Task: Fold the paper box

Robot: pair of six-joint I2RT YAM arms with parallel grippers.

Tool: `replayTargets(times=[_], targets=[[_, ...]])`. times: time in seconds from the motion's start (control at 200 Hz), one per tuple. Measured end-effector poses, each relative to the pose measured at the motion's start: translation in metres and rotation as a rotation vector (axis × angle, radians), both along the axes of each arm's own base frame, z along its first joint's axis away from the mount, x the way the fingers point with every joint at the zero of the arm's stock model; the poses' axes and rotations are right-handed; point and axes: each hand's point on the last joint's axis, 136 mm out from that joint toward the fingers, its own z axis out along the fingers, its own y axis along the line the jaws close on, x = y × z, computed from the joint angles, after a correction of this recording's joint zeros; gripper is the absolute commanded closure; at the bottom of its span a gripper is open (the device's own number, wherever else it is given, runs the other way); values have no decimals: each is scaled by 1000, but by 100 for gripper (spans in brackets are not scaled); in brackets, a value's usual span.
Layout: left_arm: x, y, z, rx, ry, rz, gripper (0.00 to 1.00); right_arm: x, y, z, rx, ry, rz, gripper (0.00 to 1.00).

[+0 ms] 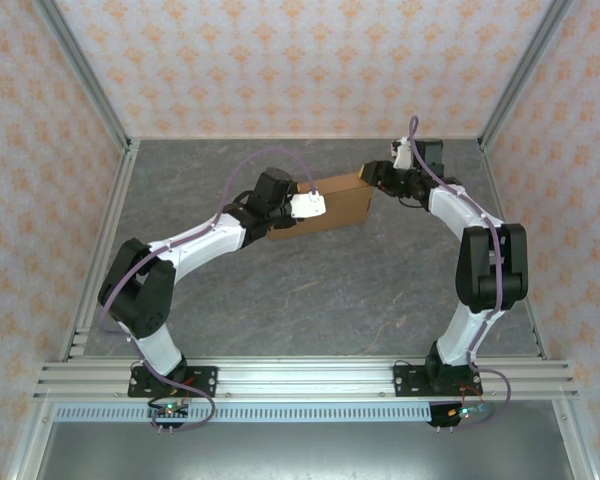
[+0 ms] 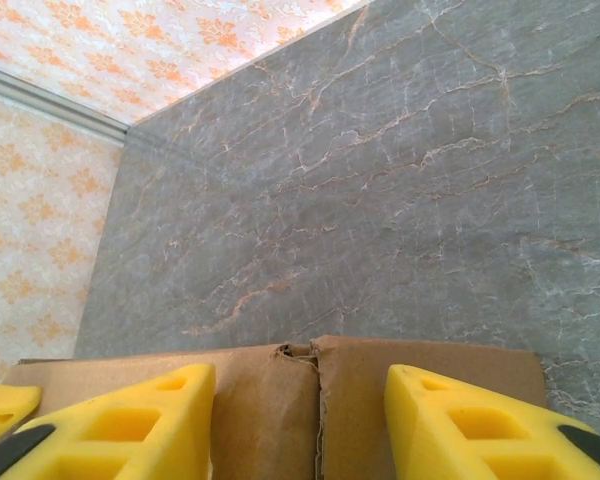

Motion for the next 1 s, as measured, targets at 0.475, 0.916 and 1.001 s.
replayTargets(times=[0.475,0.916,1.001], targets=[[-1,-2,0,-9,-14,-6,54,4,-20,3,122,111,-108,40],[-1,-2,0,-7,-14,-5,55,-6,-15,-5,187,152,-79,50],[-2,-2,0,-7,-14,-5,55,-7,-17,-5,208,145,-69,53]])
